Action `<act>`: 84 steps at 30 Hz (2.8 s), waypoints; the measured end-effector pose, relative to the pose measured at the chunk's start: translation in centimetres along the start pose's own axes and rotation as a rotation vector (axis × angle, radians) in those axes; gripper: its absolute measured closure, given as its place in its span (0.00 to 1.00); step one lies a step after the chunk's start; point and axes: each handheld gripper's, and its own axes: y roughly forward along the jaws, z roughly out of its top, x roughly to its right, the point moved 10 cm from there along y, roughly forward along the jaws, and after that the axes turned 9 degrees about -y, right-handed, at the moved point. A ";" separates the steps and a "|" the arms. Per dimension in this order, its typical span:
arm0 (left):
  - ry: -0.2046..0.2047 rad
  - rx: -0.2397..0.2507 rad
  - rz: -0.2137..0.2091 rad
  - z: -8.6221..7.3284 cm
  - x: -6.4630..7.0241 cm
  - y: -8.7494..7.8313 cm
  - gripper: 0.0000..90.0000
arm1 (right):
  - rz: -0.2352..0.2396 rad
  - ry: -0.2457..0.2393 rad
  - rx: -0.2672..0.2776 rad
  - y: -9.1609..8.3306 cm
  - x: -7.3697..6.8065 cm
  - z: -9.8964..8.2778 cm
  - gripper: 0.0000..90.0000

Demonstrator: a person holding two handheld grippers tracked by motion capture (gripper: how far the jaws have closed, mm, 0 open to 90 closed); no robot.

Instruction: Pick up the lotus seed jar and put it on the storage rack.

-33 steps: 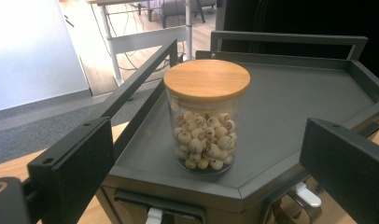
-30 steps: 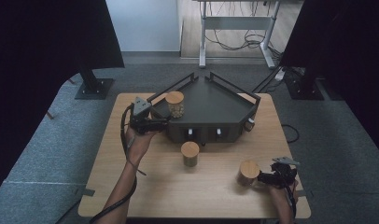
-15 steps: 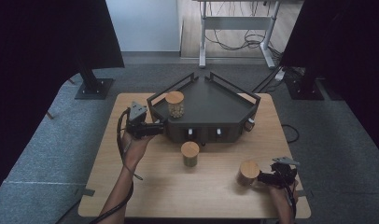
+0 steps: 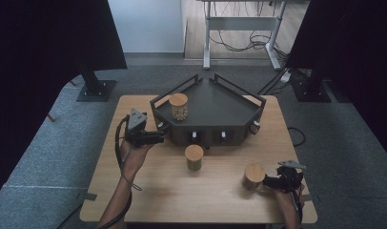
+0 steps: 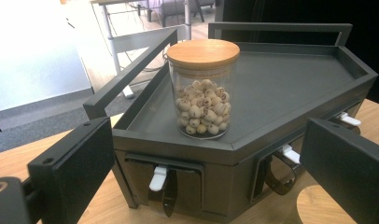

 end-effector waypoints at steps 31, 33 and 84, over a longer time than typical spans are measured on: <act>-0.023 0.016 -0.020 -1.6 0.8 -2.8 0.04 | 0.001 -0.001 0.001 0.0 0.0 0.0 0.00; -0.027 0.017 -0.023 -1.8 0.8 -3.0 0.04 | 0.001 -0.001 0.000 0.0 0.0 0.0 0.00; -0.121 -0.025 0.052 -9.8 -2.5 -7.6 0.04 | 0.001 -0.001 0.000 0.0 0.0 0.0 0.00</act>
